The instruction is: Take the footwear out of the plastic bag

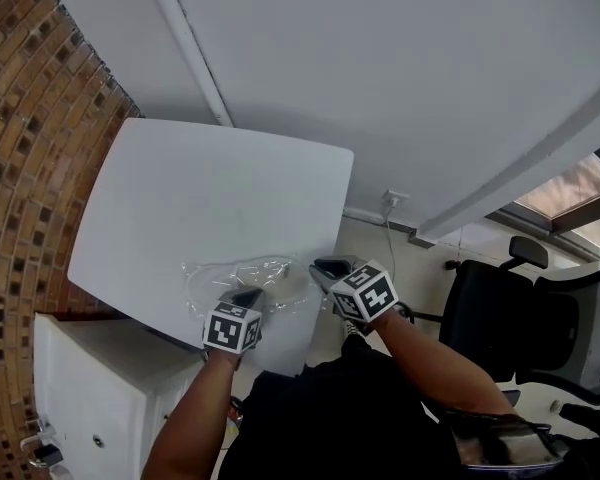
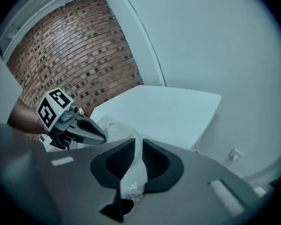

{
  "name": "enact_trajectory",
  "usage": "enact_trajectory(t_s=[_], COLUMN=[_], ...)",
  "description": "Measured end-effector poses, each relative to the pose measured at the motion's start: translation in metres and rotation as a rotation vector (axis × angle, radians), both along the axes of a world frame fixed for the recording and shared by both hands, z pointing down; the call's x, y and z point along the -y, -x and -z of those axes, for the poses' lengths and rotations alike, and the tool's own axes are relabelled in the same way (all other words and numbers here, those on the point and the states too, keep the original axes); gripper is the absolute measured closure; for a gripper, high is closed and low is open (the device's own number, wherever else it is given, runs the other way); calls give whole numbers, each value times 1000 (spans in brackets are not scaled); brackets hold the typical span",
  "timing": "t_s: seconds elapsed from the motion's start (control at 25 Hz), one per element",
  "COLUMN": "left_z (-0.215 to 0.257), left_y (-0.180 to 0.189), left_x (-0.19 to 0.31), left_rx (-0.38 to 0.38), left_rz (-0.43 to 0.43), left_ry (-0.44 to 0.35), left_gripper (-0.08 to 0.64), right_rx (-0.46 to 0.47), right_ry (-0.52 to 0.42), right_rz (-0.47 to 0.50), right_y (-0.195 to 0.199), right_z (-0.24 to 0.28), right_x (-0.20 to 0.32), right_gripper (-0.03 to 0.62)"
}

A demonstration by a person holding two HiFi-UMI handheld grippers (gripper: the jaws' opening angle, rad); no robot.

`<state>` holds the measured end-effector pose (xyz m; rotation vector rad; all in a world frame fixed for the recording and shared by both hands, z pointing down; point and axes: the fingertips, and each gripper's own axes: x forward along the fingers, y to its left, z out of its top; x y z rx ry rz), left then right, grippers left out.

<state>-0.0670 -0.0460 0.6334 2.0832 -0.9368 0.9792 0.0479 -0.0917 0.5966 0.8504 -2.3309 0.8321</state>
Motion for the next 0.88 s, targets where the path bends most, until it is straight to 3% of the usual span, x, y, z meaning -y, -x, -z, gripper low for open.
enact_trajectory(t_s=[0.2, 0.28, 0.48, 0.72, 0.8, 0.88], left_z=[0, 0, 0, 0, 0, 0], left_y=[-2, -2, -1, 0, 1, 1], left_x=[1, 1, 2, 3, 2, 2], left_rx=[-5, -7, -16, -23, -23, -22], left_rz=[5, 8, 20, 26, 28, 30], left_ry=[7, 6, 4, 9, 7, 5], left_gripper=[555, 554, 555, 555, 555, 555], right_rx=[-203, -234, -233, -133, -109, -125], right_ry=[35, 60, 33, -31, -36, -42], right_rz=[52, 47, 26, -60, -7, 108], right_y=[-8, -19, -37, -57, -50, -35], right_z=[-39, -50, -52, -10, 1, 1], right_x=[13, 16, 26, 24, 4, -24], right_gripper=[548, 558, 589, 575, 575, 559])
